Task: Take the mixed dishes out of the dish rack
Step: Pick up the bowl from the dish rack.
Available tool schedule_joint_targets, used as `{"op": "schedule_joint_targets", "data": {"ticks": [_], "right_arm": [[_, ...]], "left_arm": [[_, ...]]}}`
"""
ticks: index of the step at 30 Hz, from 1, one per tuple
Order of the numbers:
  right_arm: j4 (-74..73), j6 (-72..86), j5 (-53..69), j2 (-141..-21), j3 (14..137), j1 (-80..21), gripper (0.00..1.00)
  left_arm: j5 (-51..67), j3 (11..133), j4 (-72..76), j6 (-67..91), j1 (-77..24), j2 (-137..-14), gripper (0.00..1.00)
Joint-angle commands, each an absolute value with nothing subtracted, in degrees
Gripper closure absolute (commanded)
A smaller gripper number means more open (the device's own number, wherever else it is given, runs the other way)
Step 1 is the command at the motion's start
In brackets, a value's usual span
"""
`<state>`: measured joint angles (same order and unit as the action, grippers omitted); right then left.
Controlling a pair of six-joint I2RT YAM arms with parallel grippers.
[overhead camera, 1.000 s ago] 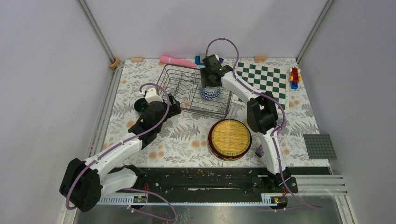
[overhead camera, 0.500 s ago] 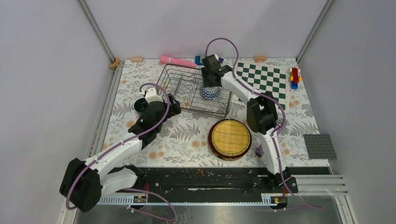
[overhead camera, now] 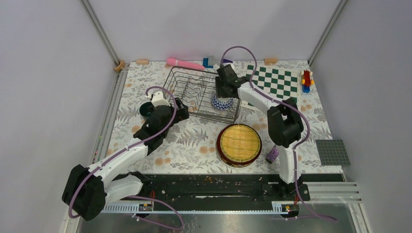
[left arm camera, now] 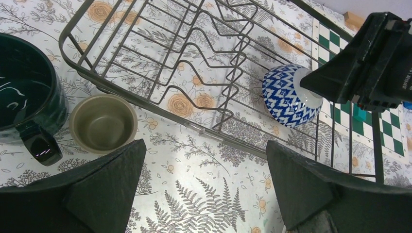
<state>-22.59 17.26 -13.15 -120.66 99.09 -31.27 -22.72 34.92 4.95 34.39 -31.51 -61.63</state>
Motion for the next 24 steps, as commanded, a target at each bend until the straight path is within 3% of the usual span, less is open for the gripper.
{"op": "schedule_joint_targets", "data": {"ticks": [1,13,24], "right_arm": [[-14.3,19.6,-12.2,-112.7,94.5,-31.2,0.76],[-4.0,25.1,-8.6,-105.7,84.4,-31.1,0.81],[9.2,32.0,-3.8,-96.0,71.1,-30.1,0.83]], "left_arm": [[-20.3,36.1,8.8,34.6,-31.2,-60.6,0.01],[-15.7,37.2,10.2,34.2,-31.0,-61.2,0.01],[-3.9,38.5,15.3,34.7,-28.0,-64.9,0.01]]}}
